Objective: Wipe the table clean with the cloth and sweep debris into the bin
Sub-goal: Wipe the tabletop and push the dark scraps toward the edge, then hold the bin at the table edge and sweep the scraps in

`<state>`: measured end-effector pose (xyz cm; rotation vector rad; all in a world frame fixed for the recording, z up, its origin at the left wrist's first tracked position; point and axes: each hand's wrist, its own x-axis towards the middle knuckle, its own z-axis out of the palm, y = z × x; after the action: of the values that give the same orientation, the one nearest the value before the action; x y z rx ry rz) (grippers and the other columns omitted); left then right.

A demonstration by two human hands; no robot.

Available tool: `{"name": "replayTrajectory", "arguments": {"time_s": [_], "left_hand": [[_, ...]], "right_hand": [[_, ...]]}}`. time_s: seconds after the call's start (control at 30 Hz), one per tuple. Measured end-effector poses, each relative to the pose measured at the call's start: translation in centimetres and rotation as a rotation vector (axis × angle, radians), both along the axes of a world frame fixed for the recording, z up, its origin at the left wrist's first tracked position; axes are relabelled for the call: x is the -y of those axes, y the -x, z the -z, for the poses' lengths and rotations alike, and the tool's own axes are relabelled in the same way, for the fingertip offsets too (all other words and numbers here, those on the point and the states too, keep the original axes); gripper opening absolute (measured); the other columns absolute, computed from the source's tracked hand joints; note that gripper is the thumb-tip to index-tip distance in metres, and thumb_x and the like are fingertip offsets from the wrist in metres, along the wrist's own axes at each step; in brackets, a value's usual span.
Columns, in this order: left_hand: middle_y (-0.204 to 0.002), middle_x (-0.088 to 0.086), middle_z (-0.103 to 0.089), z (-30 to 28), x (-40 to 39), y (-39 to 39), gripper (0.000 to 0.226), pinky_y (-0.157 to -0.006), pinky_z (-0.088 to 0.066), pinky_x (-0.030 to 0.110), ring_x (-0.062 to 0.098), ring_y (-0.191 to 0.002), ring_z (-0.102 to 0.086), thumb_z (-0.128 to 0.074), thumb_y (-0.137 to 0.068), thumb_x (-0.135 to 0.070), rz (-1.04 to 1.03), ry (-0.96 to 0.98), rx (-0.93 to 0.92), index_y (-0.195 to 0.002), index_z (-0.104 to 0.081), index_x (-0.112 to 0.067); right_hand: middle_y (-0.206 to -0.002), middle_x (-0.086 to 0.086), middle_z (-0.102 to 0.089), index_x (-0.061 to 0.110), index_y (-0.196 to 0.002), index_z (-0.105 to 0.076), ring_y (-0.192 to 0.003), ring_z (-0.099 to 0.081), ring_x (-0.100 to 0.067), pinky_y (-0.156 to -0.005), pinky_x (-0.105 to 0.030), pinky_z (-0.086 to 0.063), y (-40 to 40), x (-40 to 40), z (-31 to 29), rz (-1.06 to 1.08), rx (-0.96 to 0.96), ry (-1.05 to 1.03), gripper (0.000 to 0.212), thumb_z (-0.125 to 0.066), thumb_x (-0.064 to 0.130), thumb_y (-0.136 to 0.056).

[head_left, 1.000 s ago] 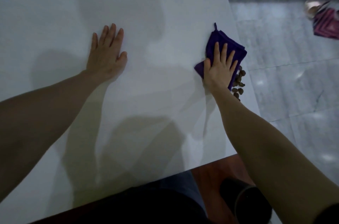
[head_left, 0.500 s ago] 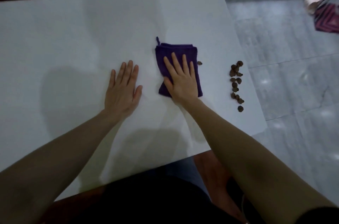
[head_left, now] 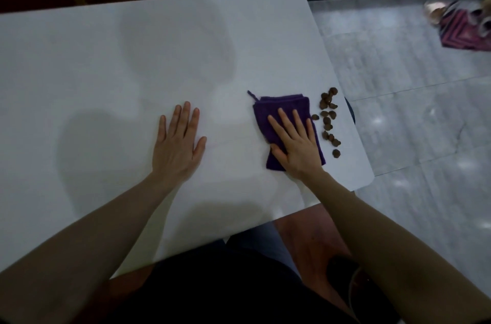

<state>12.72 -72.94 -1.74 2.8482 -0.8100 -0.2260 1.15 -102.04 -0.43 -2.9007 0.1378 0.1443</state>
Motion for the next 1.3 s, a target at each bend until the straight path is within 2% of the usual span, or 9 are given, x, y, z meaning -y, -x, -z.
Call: {"name": "replayTrajectory", "arguments": {"time_s": [0.23, 0.47, 0.67, 0.73, 0.9, 1.1, 1.3], "left_hand": [[-0.167, 0.008, -0.009, 0.0, -0.2, 0.2, 0.068, -0.124, -0.005, 0.049, 0.024, -0.154, -0.007, -0.022, -0.100, -0.046, 0.000, 0.008, 0.010, -0.159, -0.015, -0.013], [-0.167, 0.007, -0.005, -0.4, 0.1, 0.2, 0.070, -0.124, -0.003, 0.049, 0.023, -0.155, -0.003, -0.019, -0.099, -0.048, -0.002, 0.004, -0.011, -0.160, -0.012, -0.014], [-0.166, 0.009, -0.013, -2.1, 3.7, 0.3, 0.070, -0.124, -0.004, 0.048, 0.025, -0.154, -0.009, -0.020, -0.098, -0.048, 0.051, 0.048, 0.006, -0.158, -0.020, -0.011], [-0.166, 0.009, -0.014, -2.7, 6.3, 0.4, 0.070, -0.124, -0.003, 0.046, 0.025, -0.154, -0.009, -0.018, -0.099, -0.048, 0.087, 0.053, 0.019, -0.157, -0.021, -0.011], [-0.165, 0.010, -0.018, -3.9, 15.6, 1.5, 0.068, -0.125, -0.005, 0.046, 0.025, -0.154, -0.011, -0.014, -0.100, -0.049, 0.158, 0.103, 0.044, -0.157, -0.024, -0.012], [-0.165, 0.010, -0.018, -5.1, 30.3, 4.6, 0.067, -0.124, -0.006, 0.044, 0.026, -0.153, -0.011, -0.017, -0.100, -0.048, 0.163, 0.165, 0.051, -0.156, -0.026, -0.011], [-0.166, 0.007, -0.012, -4.5, 42.9, 7.7, 0.070, -0.124, -0.003, 0.040, 0.023, -0.154, -0.006, -0.015, -0.100, -0.053, 0.122, 0.173, -0.022, -0.158, -0.019, -0.014]], "right_hand": [[-0.166, 0.003, -0.007, 0.032, -0.158, -0.015, -0.153, 0.002, -0.027, -0.122, -0.047, 0.006, 0.8, 1.6, 0.0, 0.056, -0.023, -0.005, 0.065, -0.031, 0.052, -0.098], [-0.166, 0.000, -0.006, 0.030, -0.158, -0.013, -0.153, 0.003, -0.030, -0.123, -0.053, 0.002, 0.7, 1.6, -0.1, 0.026, -0.042, 0.013, 0.065, -0.026, 0.053, -0.099], [-0.165, 0.000, -0.012, 0.030, -0.157, -0.020, -0.153, -0.004, -0.026, -0.124, -0.043, 0.000, 1.3, 3.8, -2.1, 0.057, 0.055, -0.096, 0.062, -0.028, 0.054, -0.101], [-0.165, 0.001, -0.014, 0.028, -0.157, -0.024, -0.153, -0.007, -0.025, -0.124, -0.042, -0.005, 1.9, 6.1, -2.9, 0.082, 0.093, -0.132, 0.060, -0.030, 0.052, -0.102], [-0.164, -0.002, -0.020, 0.024, -0.155, -0.030, -0.152, -0.009, -0.023, -0.123, -0.050, -0.014, 4.3, 15.1, -3.9, 0.155, 0.095, -0.128, 0.061, -0.023, 0.054, -0.102], [-0.163, -0.002, -0.024, 0.026, -0.154, -0.031, -0.151, -0.016, -0.027, -0.121, -0.045, -0.017, 7.2, 29.5, -3.8, 0.215, 0.039, -0.090, 0.056, -0.039, 0.049, -0.103], [-0.164, -0.004, -0.019, 0.024, -0.156, -0.024, -0.152, -0.011, -0.029, -0.122, -0.046, -0.014, 8.8, 40.2, -2.3, 0.191, -0.102, -0.055, 0.061, -0.037, 0.050, -0.103]]}}
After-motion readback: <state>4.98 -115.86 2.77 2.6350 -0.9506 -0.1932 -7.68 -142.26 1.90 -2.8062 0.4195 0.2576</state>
